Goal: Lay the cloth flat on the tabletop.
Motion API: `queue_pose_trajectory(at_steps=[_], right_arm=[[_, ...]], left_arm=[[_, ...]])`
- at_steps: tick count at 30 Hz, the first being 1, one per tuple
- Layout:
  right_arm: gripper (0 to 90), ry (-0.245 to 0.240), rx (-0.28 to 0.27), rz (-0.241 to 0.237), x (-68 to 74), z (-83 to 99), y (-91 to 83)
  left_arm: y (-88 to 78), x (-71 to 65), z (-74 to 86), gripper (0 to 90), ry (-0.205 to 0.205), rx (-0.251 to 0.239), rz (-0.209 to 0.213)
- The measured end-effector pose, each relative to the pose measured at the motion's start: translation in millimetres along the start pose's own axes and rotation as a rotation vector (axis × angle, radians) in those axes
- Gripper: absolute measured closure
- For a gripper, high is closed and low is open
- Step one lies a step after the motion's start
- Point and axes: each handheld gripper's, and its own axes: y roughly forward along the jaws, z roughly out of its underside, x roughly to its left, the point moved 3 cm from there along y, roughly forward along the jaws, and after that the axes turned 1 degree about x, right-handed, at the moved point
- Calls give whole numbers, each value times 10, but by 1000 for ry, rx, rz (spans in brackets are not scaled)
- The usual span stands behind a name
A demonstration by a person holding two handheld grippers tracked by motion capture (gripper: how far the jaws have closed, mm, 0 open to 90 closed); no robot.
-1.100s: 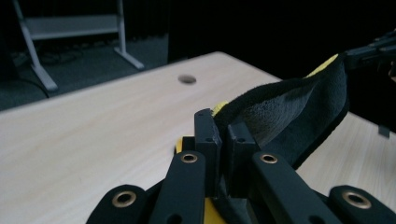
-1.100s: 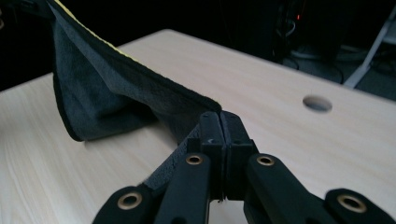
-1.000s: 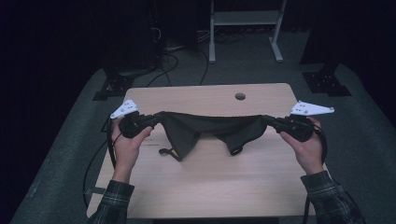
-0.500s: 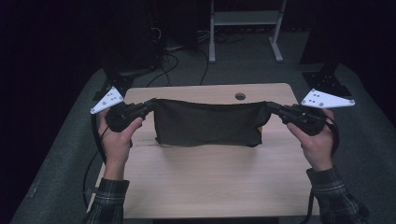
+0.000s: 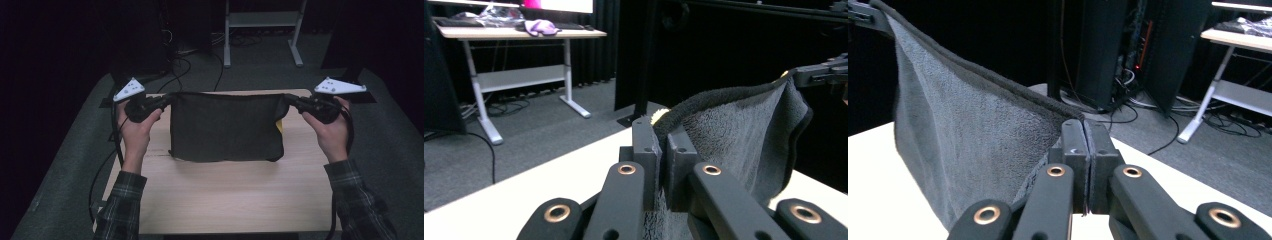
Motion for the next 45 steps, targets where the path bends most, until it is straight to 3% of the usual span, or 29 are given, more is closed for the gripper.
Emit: queue_pose_trajectory(at_steps=[4,7,10,14,21,26,32,45], right_arm=[[890,8,-18,35,-173,-198,161],[890,-5,-59,59,-220,-404,158],[890,-24,-93,60,-222,-547,108],[890,-27,-77,59,-234,-476,126],[889,37,27,18,-236,118,333],[889,47,52,-3,-191,311,347],[889,52,67,-40,-113,489,271],[889,19,131,-135,211,887,25]], left_arm=[[135,108,-209,864,11,-29,-21],[134,114,-399,864,43,-75,-32],[126,112,-463,864,53,-90,-31],[205,145,-253,863,42,-19,-30],[320,228,257,863,-32,78,-19],[302,215,440,863,-53,113,1],[213,131,594,863,-51,147,30],[-127,-127,1060,862,-65,212,75]])
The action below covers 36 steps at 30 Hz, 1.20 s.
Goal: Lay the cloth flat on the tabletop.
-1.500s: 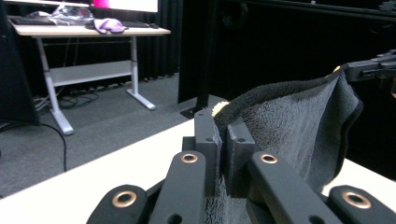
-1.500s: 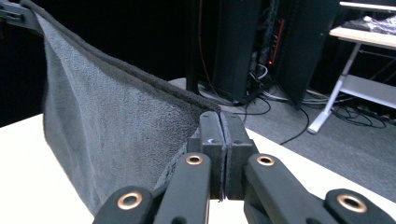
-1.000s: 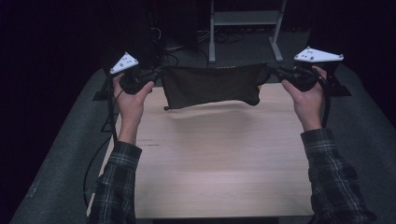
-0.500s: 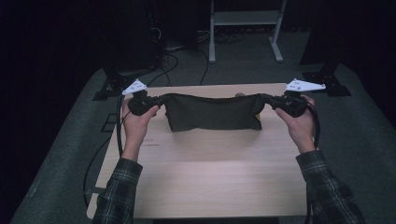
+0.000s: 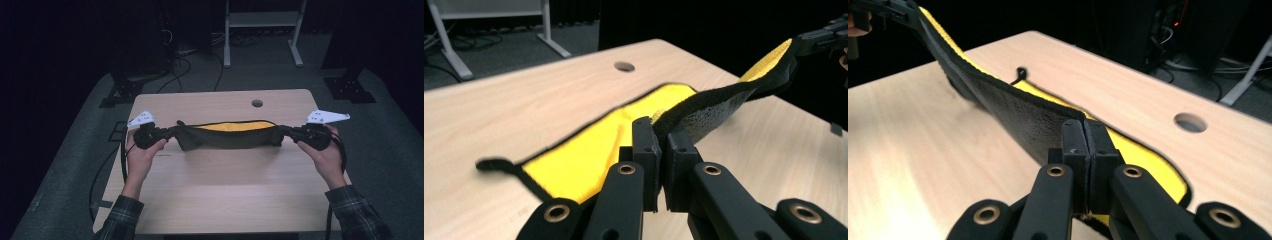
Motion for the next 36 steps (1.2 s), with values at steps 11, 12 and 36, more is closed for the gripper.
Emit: queue_pose_trajectory(at_steps=[11,12,36], right_arm=[[889,-25,76,-71,280,402,-109],[889,-24,87,-78,300,447,-121],[888,-20,317,-226,713,1222,-175]], left_arm=[[-146,-226,411,861,7,94,17],[-153,-250,452,861,6,100,21],[-248,-503,1235,853,-31,359,72]])
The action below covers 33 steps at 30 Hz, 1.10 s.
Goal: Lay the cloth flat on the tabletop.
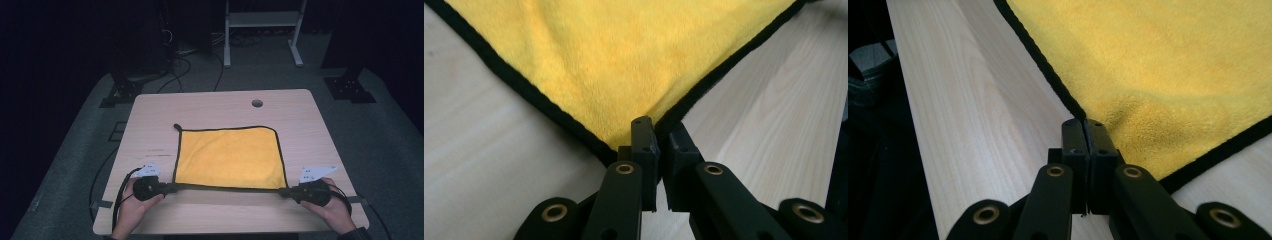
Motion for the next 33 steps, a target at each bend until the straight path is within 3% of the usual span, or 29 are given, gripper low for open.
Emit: queue_pose_trajectory(at_steps=[7,12,15,19,22,25,27,33], right_arm=[[886,1,53,-47,88,111,33],[850,-27,101,-55,149,185,85],[714,-24,53,-63,162,152,48],[576,-11,-47,-59,148,65,-50],[490,3,-103,-15,73,17,-86],[436,38,-133,86,-72,-14,-109],[393,67,-129,169,-200,-30,-105],[362,142,-134,328,-599,-53,-73]], left_arm=[[2,-61,134,842,4,65,20],[16,-84,188,771,7,85,23],[-55,-105,165,669,10,60,21],[-212,-113,123,542,10,-20,7],[-322,-61,103,486,7,-74,-31],[-369,25,82,478,-12,-104,-63],[-353,81,70,475,-19,-105,-90],[-266,250,-5,461,-31,-130,-183]])
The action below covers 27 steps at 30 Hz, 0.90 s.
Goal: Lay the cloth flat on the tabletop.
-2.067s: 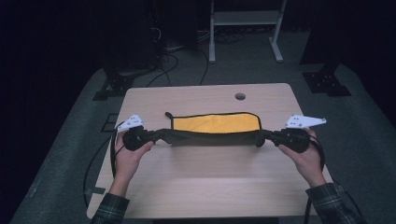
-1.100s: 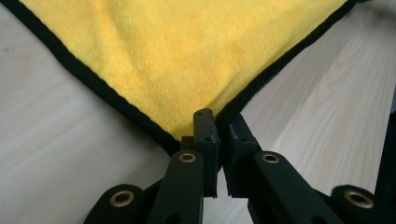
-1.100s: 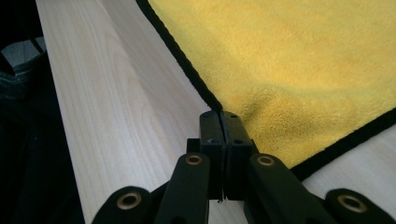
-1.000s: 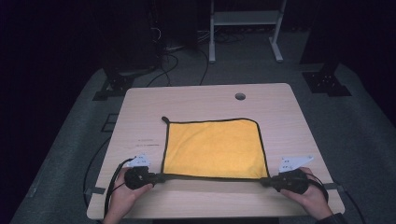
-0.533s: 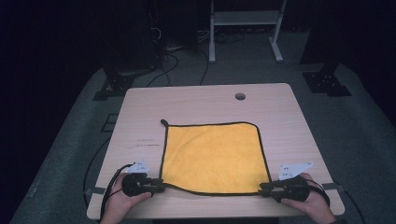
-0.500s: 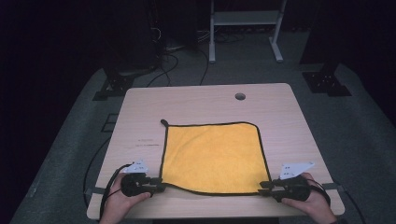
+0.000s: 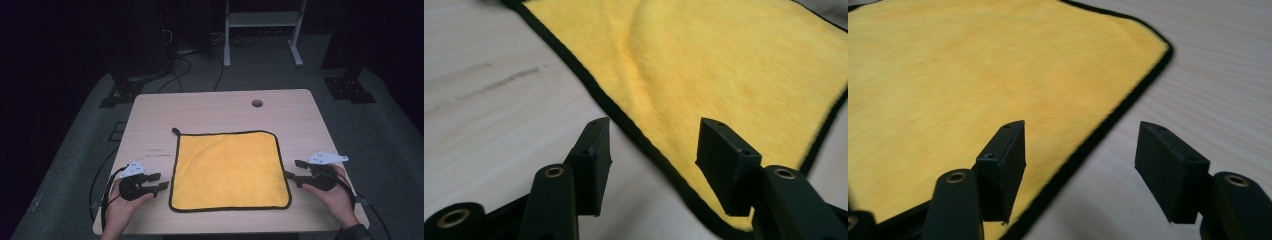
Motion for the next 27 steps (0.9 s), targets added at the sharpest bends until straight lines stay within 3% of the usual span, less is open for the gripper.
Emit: queue_pose_trajectory(at_steps=[7,10,18,24,27], right_arm=[[353,88,23,133,-360,42,143],[352,107,42,150,-460,84,189],[311,119,101,176,-529,163,216],[250,100,98,188,-541,178,227],[238,97,97,185,-540,179,233]], left_arm=[[184,104,-104,426,1,10,-48],[307,140,-146,424,8,25,-56],[529,210,-238,419,8,47,-105],[679,226,-262,420,9,66,-121],[732,242,-244,423,24,97,-149]])
